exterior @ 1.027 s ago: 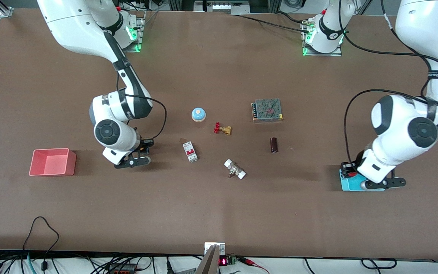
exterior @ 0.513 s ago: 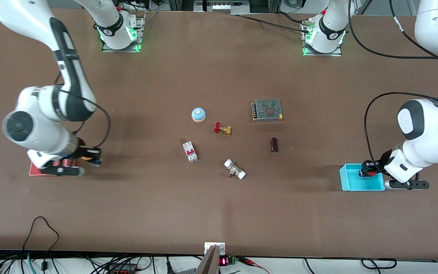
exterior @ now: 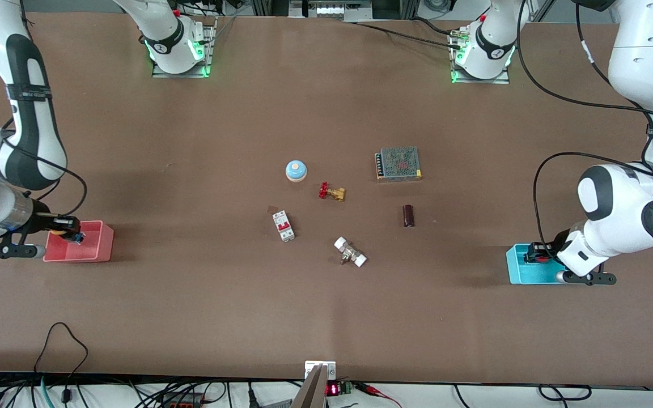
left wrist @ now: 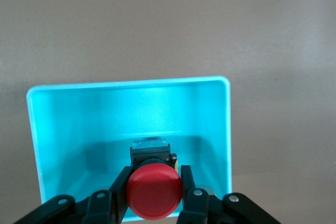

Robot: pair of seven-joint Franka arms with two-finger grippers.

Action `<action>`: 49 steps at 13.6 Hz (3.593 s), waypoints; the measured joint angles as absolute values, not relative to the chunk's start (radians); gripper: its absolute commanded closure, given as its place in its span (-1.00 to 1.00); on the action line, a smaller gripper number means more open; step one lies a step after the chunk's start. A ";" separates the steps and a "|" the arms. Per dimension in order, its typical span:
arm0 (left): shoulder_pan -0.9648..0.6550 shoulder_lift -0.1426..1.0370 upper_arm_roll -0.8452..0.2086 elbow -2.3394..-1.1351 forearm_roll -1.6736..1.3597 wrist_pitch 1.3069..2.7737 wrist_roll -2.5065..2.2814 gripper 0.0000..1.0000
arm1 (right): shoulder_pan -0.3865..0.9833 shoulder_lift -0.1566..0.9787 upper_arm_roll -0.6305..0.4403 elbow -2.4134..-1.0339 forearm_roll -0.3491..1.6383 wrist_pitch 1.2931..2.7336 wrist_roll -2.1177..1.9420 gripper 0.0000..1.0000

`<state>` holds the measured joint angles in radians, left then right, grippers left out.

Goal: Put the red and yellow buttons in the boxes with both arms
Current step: 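Open the left gripper over the cyan box, releasing the red button, and lift, then open the right gripper over the pink box while the left gripper withdraws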

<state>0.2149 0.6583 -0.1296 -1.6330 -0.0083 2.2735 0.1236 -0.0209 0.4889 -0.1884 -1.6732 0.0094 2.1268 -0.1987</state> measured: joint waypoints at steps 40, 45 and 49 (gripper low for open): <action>0.174 0.025 -0.168 -1.546 0.012 1.723 0.095 -1.00 | -0.053 0.729 -0.175 -1.546 -0.009 2.178 -0.241 -1.00; 0.183 -0.006 -0.172 -1.588 -0.002 1.747 0.068 -1.00 | -0.050 0.621 -0.169 -1.505 0.050 2.121 -0.242 -1.00; 0.182 -0.015 -0.183 -1.601 -0.002 1.749 0.047 -1.00 | -0.028 0.467 -0.110 -1.508 0.094 1.969 -0.238 -1.00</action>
